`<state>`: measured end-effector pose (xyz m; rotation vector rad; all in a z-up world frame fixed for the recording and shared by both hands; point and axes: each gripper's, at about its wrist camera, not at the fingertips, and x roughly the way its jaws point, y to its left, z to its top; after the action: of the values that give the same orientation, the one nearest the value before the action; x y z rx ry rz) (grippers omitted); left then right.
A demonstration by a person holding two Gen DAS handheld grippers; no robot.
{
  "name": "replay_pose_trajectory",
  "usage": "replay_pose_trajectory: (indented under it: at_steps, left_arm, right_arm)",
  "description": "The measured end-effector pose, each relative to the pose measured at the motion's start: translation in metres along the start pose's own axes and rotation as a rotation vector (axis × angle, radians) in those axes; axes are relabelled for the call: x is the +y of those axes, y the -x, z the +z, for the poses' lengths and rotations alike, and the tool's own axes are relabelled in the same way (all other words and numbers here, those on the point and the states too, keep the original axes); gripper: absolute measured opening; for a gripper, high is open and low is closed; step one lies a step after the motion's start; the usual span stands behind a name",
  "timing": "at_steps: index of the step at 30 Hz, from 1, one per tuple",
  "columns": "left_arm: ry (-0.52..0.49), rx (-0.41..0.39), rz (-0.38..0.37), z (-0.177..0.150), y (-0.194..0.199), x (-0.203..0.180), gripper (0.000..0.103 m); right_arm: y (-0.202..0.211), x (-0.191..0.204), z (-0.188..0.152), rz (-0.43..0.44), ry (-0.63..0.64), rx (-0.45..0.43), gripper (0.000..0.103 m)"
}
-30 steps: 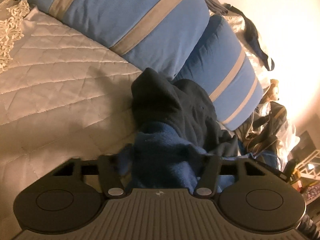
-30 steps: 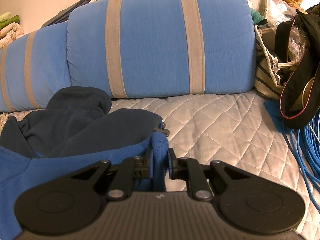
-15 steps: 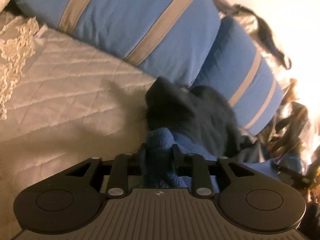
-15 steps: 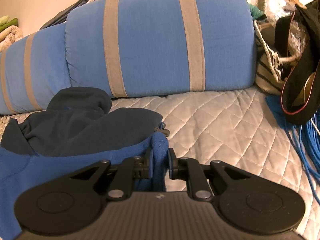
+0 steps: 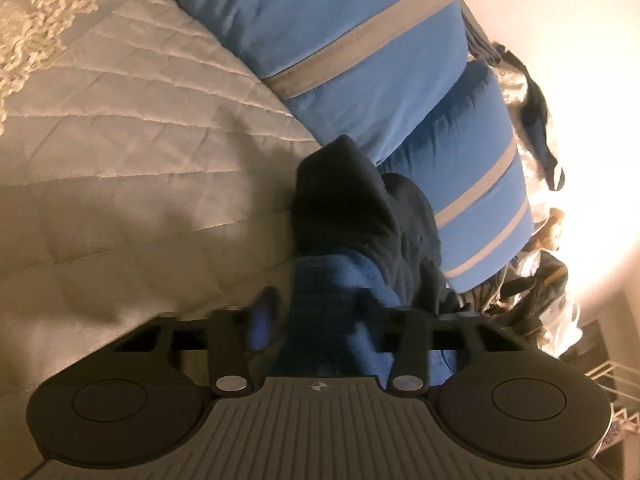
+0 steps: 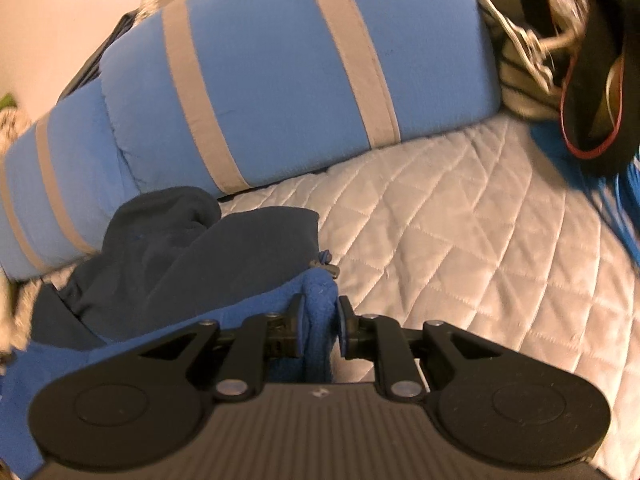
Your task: Fold clothes
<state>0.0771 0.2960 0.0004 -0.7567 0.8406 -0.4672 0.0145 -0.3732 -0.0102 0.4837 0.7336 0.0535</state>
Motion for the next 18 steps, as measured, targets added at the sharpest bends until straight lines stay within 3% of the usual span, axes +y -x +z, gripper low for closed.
replay_pose_trajectory:
  at_steps: [10,12,13,14,15,18]
  left_arm:
    - [-0.023,-0.027,0.057,-0.003,-0.004,-0.009,0.026]
    - [-0.027,-0.029,0.065,-0.003,-0.004,-0.01,0.026]
    - [-0.031,-0.03,0.069,-0.003,-0.004,-0.011,0.024]
    - [-0.036,-0.034,0.072,-0.003,-0.003,-0.012,0.024]
    - [-0.042,-0.038,0.076,-0.004,-0.001,-0.014,0.022]
    - [-0.079,-0.075,0.074,-0.005,0.007,-0.026,0.02]
  right_arm:
    - [-0.011,-0.037,0.003,0.17,-0.25,0.075,0.059]
    - [-0.013,-0.037,0.002,0.176,-0.256,0.082,0.06]
    - [-0.013,-0.037,0.001,0.177,-0.256,0.085,0.051]
    - [-0.011,-0.034,0.002,0.171,-0.238,0.074,0.03]
    - [-0.009,-0.031,0.003,0.163,-0.217,0.059,0.022]
    - [0.005,-0.018,0.007,0.157,-0.15,-0.015,0.015]
